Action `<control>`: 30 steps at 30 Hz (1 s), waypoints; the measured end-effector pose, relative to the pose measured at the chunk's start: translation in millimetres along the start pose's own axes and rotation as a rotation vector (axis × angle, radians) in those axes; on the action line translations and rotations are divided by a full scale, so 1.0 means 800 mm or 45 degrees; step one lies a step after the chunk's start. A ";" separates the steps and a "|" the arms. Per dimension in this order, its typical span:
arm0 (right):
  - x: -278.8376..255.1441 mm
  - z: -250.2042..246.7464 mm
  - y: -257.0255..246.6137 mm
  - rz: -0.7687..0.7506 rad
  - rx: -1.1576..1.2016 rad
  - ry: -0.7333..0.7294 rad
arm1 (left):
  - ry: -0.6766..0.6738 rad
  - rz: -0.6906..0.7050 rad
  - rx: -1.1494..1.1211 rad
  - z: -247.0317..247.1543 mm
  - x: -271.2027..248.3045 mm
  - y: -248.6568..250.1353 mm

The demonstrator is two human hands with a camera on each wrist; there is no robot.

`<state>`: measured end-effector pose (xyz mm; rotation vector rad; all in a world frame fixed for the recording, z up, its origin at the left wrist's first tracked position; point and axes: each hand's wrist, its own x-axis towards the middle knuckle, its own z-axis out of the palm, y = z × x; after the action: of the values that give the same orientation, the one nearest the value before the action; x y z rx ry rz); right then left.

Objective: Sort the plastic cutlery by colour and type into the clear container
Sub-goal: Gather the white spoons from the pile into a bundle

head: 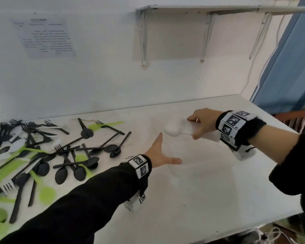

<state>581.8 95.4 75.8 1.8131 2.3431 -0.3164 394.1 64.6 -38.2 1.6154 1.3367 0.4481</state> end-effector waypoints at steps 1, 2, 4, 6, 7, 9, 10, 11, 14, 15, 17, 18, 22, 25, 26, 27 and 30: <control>0.003 0.005 0.009 -0.018 -0.038 -0.042 | -0.025 -0.018 0.044 0.006 0.004 0.003; 0.006 0.010 0.016 -0.045 -0.068 -0.079 | -0.045 -0.041 0.064 0.012 0.007 0.006; 0.012 0.021 0.026 -0.115 -0.122 -0.135 | -0.072 -0.093 0.091 0.021 0.011 0.010; 0.019 0.030 0.029 -0.179 -0.167 -0.183 | -0.079 -0.140 0.090 0.029 0.011 0.013; 0.023 0.034 0.030 -0.203 -0.178 -0.205 | -0.070 -0.152 0.069 0.031 0.011 0.014; 0.028 0.039 0.031 -0.243 -0.198 -0.240 | -0.055 -0.172 0.040 0.034 0.011 0.014; 0.031 0.040 0.032 -0.264 -0.208 -0.254 | -0.050 -0.189 0.039 0.035 0.010 0.013; 0.033 0.042 0.033 -0.287 -0.220 -0.265 | -0.046 -0.201 0.043 0.035 0.009 0.013; 0.037 0.048 0.032 -0.356 -0.336 -0.292 | -0.007 -0.212 0.062 0.037 0.008 0.012; 0.038 0.051 0.030 -0.371 -0.379 -0.296 | -0.002 -0.211 0.063 0.037 0.008 0.011; 0.041 0.055 0.025 -0.391 -0.449 -0.312 | -0.001 -0.204 0.048 0.037 0.010 0.009; 0.043 0.058 0.022 -0.401 -0.482 -0.323 | -0.007 -0.205 0.027 0.038 0.011 0.009; 0.059 0.085 0.006 -0.382 -0.640 -0.442 | -0.013 -0.190 -0.125 0.042 0.009 0.011; 0.066 0.097 -0.001 -0.351 -0.753 -0.447 | -0.011 -0.175 -0.163 0.043 0.010 0.008; 0.066 0.098 -0.002 -0.364 -0.767 -0.432 | -0.013 -0.179 -0.161 0.043 0.010 0.007; 0.063 0.097 -0.003 -0.368 -0.764 -0.423 | -0.019 -0.184 -0.149 0.043 0.011 0.007; 0.059 0.099 -0.004 -0.356 -0.763 -0.378 | -0.031 -0.193 -0.082 0.044 0.013 0.007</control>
<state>566.9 117.5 -12.5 1.0888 2.1603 0.0819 427.3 59.0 -53.1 1.4508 1.4009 0.3753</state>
